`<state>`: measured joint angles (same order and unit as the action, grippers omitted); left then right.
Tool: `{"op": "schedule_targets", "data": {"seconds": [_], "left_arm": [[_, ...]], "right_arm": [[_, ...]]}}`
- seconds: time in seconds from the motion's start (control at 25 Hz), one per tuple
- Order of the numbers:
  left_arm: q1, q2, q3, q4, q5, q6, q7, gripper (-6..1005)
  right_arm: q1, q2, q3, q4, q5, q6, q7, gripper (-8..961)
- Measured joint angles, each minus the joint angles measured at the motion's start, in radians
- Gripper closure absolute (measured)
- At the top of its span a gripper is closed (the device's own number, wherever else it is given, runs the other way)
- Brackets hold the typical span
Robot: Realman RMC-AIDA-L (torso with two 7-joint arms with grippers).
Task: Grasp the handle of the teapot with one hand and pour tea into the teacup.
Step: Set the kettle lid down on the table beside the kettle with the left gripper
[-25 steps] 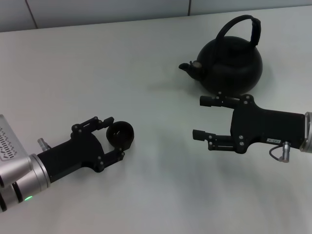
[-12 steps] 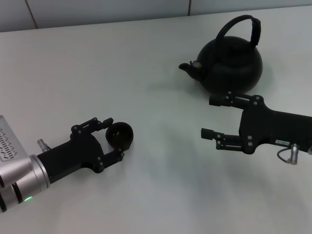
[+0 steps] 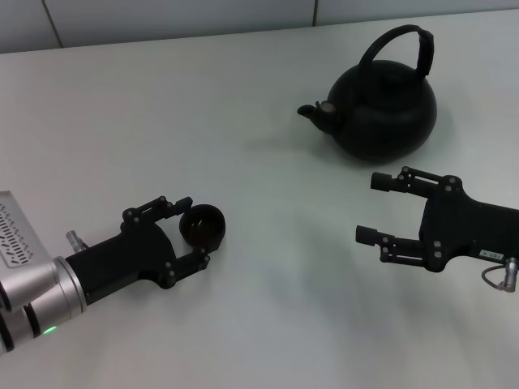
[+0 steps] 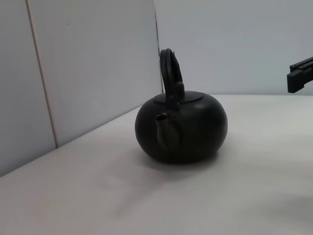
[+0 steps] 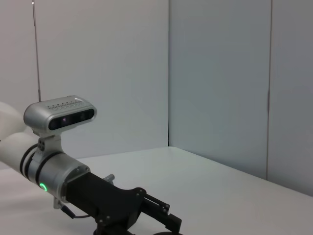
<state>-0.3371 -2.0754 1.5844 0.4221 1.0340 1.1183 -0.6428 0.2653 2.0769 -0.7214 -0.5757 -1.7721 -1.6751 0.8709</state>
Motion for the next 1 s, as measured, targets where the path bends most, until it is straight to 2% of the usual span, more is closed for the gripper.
{"op": "schedule_targets", "data": {"seconds": [1.0], "left_arm": [[-0.002, 0.001, 0.034, 0.011, -0.001, -0.060, -0.040, 298]], "right_arm": [[0.000, 0.002, 0.001, 0.000, -0.001, -0.001, -0.002, 190]]}}
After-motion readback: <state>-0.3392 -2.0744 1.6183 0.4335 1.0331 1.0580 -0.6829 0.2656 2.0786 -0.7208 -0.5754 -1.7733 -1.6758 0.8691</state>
